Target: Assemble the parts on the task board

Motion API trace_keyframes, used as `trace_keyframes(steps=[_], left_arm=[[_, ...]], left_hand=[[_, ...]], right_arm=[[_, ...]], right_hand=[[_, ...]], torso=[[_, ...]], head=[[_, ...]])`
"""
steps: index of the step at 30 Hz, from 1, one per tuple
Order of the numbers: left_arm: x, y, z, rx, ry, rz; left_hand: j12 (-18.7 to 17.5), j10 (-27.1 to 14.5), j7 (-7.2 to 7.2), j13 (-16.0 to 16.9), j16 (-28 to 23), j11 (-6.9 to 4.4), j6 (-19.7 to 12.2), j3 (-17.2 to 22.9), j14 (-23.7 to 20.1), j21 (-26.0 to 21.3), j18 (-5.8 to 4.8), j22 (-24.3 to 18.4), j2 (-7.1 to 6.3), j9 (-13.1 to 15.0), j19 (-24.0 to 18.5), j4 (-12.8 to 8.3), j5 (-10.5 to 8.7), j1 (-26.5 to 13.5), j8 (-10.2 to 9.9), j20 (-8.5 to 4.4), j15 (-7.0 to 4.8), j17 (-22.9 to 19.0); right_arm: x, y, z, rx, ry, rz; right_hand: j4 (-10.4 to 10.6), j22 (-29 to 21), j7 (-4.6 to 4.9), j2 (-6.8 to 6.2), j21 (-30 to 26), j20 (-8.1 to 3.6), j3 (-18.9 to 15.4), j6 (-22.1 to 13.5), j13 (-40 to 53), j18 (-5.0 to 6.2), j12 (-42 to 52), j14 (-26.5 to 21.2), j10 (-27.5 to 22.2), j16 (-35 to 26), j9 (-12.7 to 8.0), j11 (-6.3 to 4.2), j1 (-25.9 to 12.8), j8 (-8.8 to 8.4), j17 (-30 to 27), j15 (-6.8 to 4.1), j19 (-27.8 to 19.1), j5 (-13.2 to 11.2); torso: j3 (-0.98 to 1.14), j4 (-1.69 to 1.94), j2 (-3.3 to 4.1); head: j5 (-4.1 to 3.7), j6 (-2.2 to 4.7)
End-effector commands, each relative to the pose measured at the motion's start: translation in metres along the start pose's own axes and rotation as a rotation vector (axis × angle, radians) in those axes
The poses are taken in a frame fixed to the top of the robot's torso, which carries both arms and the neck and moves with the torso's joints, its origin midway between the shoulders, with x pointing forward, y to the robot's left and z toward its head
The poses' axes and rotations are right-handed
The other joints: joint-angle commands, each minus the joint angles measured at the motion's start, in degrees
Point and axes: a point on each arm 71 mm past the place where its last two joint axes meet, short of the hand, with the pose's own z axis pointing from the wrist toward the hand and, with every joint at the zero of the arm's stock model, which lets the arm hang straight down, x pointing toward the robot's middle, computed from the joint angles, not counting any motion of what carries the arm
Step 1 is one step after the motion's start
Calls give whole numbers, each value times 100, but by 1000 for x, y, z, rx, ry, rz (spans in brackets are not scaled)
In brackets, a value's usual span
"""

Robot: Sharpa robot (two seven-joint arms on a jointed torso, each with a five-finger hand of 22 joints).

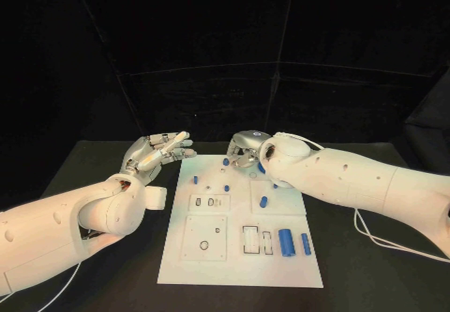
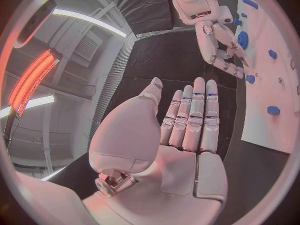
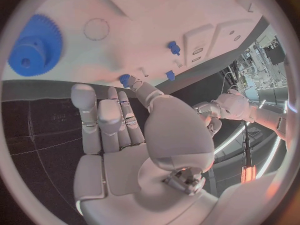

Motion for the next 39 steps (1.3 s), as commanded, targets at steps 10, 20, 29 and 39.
trace_keyframes(steps=[10, 20, 29, 39], left_arm=[[-3, -2, 0, 9, 9, 1], [-5, -1, 2, 11, 6, 3], [-5, 0, 3, 10, 6, 3], [-7, 0, 3, 9, 2, 5]], left_hand=[[-23, -5, 23, -6, -21, 39, 21, -14, -11, -37, 76, -7, 59, -7, 39, -30, -3, -4, -39, -6, 39, 6], [-23, -5, 23, -6, -21, 39, 21, -14, -11, -37, 76, -7, 59, -7, 39, -30, -3, -4, -39, -6, 39, 6], [-23, -5, 23, -6, -21, 39, 21, -14, -11, -37, 76, -7, 59, -7, 39, -30, -3, -4, -39, -6, 39, 6], [-23, -5, 23, -6, -21, 39, 21, -14, -11, -37, 76, -7, 59, -7, 39, -30, -3, -4, -39, -6, 39, 6]], right_arm=[[-17, -60, -53, 164, 2, 149], [-17, -82, -61, 232, 27, 162], [-13, -90, -57, 249, 57, 156], [-9, -89, -55, 237, 102, 153]], right_hand=[[738, 948, -127, -461, 613, -207, -1056, -78, 900, -240, 1399, 241, 1713, 799, 19, -302, -225, 65, 1241, -234, 484, 188], [1783, 1471, -102, -348, 946, -192, -2095, -256, 2705, -322, 2950, 284, 1090, 1160, 18, -281, 600, 143, 1821, -204, 646, 220], [2151, 1580, -70, -329, 1023, -162, -2225, -354, 3602, -335, 3691, 292, 1026, 1241, 22, -251, 923, 163, 1947, -176, 668, 231], [2186, 1711, -87, -289, 1099, -166, -2268, -288, 4448, -357, 4471, 326, 1243, 1348, 36, -264, 1069, 239, 2171, -184, 716, 313]], torso=[[46, -109, -22], [47, -87, -11], [34, -72, -18], [34, -78, -18]], head=[[-1, 85], [-61, 97], [-67, 79], [-71, 61]])
